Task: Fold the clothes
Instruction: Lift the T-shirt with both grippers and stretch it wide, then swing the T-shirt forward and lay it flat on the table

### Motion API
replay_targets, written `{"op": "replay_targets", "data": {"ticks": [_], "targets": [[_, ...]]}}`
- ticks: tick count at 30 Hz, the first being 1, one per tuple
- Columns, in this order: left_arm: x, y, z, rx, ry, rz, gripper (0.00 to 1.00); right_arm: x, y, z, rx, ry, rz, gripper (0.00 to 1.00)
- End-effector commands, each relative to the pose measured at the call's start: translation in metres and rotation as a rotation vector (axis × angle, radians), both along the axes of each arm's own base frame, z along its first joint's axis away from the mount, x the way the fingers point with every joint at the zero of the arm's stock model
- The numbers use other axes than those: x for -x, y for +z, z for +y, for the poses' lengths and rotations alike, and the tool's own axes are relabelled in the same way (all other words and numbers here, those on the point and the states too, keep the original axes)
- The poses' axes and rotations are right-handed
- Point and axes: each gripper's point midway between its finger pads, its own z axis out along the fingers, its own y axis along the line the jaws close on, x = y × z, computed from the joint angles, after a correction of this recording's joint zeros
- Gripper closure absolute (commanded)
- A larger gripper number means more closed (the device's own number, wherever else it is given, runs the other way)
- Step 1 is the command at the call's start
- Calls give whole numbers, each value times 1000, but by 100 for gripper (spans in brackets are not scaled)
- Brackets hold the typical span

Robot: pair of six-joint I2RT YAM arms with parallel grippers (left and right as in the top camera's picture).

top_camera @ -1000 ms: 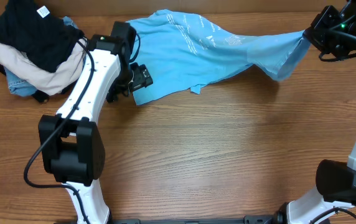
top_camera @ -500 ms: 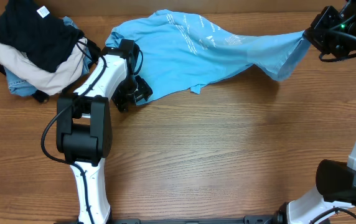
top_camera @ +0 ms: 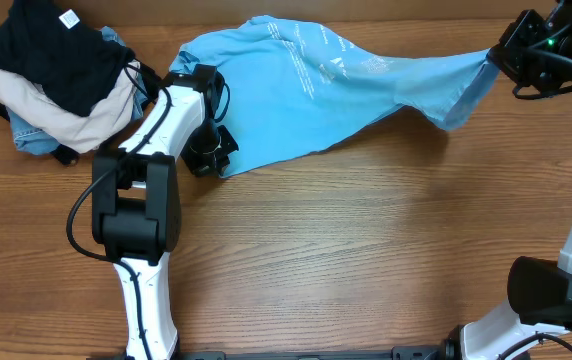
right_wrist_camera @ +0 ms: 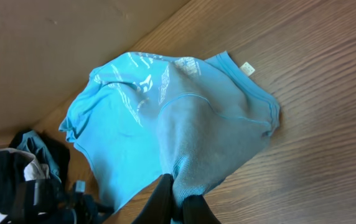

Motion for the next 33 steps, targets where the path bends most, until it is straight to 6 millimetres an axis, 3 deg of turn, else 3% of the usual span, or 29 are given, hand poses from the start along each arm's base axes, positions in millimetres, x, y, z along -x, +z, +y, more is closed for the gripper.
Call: {"op": "replay_targets", "data": {"ticks": [1, 3, 4, 6, 8, 10, 11, 13, 15, 17, 19, 23, 25, 26, 27, 30, 31, 33], "targets": [[-21, 67, 10, -71, -75, -103, 96, -1, 18, -8, 46, -28, -57, 96], [-26, 134, 10, -59, -110, -225, 96, 7, 40, -13, 81, -50, -111, 96], [-26, 158, 9, -53, -122, -274, 96, 13, 49, -12, 85, -52, -129, 96], [-12, 232, 8, -41, -136, -431, 96, 32, 72, -9, 92, -54, -177, 96], [18, 299, 6, -39, -164, -584, 96, 57, 90, -5, 97, -55, -214, 96], [60, 345, -1, -10, -202, -679, 96, 90, 104, 0, 98, -55, -230, 96], [72, 357, -6, 12, -235, -717, 96, 99, 107, 2, 99, -55, -233, 96], [107, 388, -21, 76, -296, -820, 96, 136, 122, 7, 105, -56, -272, 96], [138, 413, -23, 109, -297, -914, 96, 167, 143, 12, 116, -59, -359, 96], [155, 427, -21, 137, -290, -966, 96, 182, 157, 15, 124, -61, -422, 96], [156, 435, -9, 90, -253, -1014, 96, 183, 165, 15, 128, -62, -457, 96], [112, 448, 1, -41, -168, -1109, 96, 132, 164, 7, 121, -69, -465, 96], [63, 448, 2, -161, -118, -1152, 96, 74, 150, -1, 91, -83, -442, 96], [33, 443, -2, -211, -135, -1164, 96, 35, 140, -2, 64, -65, -442, 96], [-5, 433, -9, -240, -157, -1174, 96, -1, 129, -1, 37, -34, -451, 96], [-95, 407, -17, -324, -223, -1226, 96, -79, 101, -7, -24, -38, -482, 96], [-121, 403, -18, -364, -253, -1262, 96, -95, 98, -9, -22, -38, -508, 96], [-143, 414, -13, -451, -271, -1326, 96, -115, 109, -11, -15, -26, -597, 96]]}}
